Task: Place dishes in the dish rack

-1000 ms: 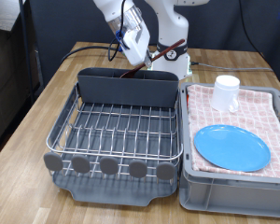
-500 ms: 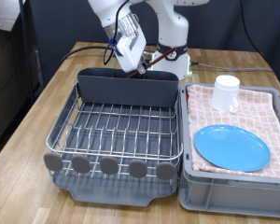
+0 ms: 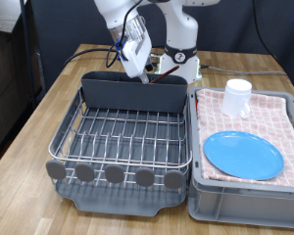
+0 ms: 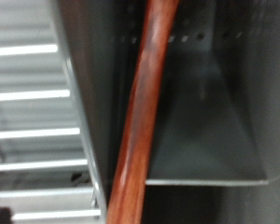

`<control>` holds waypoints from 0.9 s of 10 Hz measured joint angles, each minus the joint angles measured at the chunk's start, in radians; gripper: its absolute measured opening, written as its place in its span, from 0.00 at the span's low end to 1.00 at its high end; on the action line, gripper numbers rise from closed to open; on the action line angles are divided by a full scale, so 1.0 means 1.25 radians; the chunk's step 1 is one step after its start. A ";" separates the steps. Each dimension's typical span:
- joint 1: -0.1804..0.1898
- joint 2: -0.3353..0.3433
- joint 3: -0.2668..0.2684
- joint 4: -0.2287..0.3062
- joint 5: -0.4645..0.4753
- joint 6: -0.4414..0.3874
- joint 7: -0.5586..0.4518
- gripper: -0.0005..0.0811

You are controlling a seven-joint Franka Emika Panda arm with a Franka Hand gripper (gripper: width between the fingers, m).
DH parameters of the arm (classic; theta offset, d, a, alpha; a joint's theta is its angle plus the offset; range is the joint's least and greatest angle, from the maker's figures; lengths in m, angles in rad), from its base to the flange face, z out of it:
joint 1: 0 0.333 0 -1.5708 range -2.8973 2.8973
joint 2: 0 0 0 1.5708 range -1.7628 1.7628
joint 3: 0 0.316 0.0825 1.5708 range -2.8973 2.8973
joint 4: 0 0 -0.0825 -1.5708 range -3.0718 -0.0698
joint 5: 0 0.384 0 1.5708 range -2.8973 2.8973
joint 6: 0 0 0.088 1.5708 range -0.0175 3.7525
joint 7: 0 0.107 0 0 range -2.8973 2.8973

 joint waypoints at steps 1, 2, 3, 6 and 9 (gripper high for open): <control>-0.010 0.000 0.028 0.002 -0.056 0.007 0.062 0.89; -0.020 -0.001 0.059 0.005 -0.107 0.014 0.125 0.89; -0.031 -0.005 0.091 0.007 -0.157 0.021 0.192 0.98; -0.051 -0.026 0.180 0.021 -0.270 0.015 0.358 0.99; -0.050 -0.065 0.230 0.044 -0.293 -0.020 0.403 0.99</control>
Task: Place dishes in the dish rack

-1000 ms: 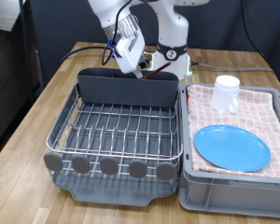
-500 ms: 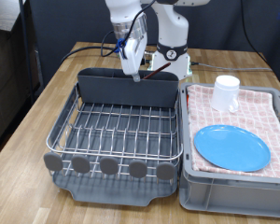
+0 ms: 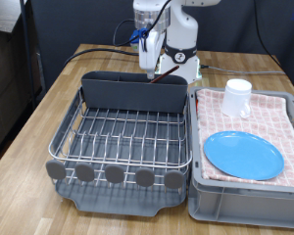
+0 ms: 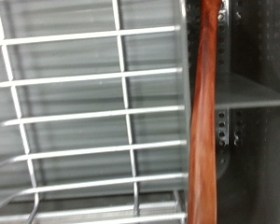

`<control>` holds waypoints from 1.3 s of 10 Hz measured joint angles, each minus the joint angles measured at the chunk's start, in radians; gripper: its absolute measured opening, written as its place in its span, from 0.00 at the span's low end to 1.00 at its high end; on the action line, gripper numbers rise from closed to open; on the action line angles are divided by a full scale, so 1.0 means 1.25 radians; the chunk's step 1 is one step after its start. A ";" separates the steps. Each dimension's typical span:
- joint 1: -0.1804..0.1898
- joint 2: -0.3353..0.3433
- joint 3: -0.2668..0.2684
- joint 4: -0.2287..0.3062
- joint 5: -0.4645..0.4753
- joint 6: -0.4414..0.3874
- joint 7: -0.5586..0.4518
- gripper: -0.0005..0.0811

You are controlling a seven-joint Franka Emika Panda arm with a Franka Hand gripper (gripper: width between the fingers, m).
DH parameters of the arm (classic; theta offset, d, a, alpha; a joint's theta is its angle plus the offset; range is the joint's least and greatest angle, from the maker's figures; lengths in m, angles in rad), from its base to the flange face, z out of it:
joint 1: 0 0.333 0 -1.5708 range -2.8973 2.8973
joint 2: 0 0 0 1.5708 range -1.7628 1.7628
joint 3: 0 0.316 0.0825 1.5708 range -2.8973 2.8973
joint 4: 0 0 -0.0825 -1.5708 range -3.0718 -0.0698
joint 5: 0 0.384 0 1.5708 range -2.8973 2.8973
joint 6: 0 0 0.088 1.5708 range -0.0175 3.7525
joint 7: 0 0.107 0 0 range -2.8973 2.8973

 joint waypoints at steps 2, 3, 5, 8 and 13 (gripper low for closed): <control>0.000 -0.027 0.029 0.029 -0.004 -0.057 0.015 0.99; 0.002 -0.035 0.043 0.045 -0.005 -0.081 0.017 0.99; 0.028 -0.035 0.064 0.089 0.006 -0.142 -0.014 0.99; 0.042 -0.014 0.064 0.114 -0.005 -0.164 -0.042 0.99; 0.083 0.101 0.117 0.177 -0.064 -0.012 -0.155 0.99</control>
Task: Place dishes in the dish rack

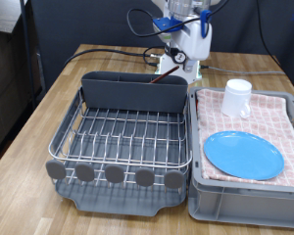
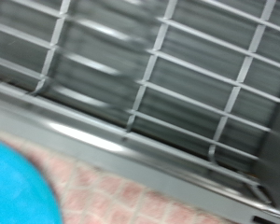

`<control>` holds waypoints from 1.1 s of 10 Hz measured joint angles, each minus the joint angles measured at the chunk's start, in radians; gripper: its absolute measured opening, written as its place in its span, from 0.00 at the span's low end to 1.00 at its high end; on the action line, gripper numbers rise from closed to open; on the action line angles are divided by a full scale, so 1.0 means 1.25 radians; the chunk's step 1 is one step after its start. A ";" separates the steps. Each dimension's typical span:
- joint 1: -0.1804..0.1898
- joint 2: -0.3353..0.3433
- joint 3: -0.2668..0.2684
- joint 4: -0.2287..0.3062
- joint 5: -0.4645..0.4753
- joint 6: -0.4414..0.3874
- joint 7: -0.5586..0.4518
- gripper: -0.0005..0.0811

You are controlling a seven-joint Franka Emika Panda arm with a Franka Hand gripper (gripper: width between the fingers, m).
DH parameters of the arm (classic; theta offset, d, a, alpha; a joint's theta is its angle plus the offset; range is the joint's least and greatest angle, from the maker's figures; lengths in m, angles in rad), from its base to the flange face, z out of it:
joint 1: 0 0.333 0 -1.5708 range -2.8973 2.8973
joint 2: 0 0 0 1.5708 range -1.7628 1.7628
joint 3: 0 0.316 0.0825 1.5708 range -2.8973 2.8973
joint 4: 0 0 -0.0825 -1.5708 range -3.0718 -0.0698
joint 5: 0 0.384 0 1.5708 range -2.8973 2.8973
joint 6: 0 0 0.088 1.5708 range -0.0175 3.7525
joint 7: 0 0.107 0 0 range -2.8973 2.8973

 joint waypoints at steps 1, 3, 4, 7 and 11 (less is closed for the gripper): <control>0.009 0.023 0.014 0.023 0.000 -0.001 -0.005 0.99; 0.028 0.061 0.043 0.086 0.004 -0.045 -0.005 0.99; 0.036 0.077 0.056 0.120 0.008 -0.075 -0.005 0.99; 0.053 0.112 0.088 0.201 0.013 -0.117 -0.005 0.99; 0.055 0.132 0.099 0.196 0.049 -0.026 -0.003 0.99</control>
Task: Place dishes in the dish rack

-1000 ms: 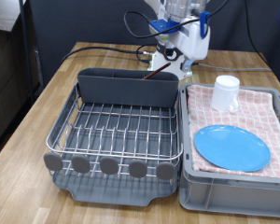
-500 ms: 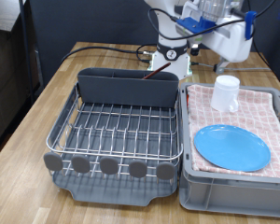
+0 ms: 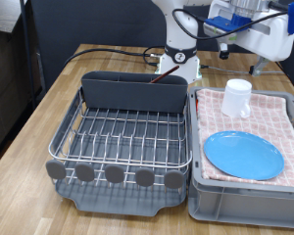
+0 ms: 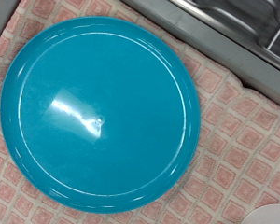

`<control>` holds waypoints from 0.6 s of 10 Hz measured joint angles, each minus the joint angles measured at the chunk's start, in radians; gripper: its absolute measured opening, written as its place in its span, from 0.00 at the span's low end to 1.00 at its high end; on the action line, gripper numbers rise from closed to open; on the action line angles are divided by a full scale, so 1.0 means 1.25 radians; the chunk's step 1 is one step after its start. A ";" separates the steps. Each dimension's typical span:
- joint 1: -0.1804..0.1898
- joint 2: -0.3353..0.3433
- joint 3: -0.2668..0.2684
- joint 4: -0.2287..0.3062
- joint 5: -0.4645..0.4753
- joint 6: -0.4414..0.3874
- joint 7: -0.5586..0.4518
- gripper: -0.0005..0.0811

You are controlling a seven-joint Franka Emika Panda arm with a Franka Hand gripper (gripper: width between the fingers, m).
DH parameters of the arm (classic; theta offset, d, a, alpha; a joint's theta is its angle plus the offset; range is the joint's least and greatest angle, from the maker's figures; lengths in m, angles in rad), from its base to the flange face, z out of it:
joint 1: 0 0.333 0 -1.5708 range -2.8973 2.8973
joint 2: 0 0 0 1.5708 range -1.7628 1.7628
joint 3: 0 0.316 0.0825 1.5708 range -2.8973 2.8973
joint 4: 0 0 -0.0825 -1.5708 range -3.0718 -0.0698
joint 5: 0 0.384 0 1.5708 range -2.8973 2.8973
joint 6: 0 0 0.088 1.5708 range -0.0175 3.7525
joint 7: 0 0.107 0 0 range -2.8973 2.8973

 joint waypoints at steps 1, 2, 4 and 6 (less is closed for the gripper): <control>0.000 0.004 -0.001 -0.021 0.015 0.043 -0.007 0.99; 0.000 0.007 -0.005 -0.047 0.032 0.095 -0.023 0.99; -0.001 0.019 -0.012 -0.107 0.064 0.216 -0.068 0.99; -0.001 0.037 -0.017 -0.148 0.091 0.305 -0.100 0.99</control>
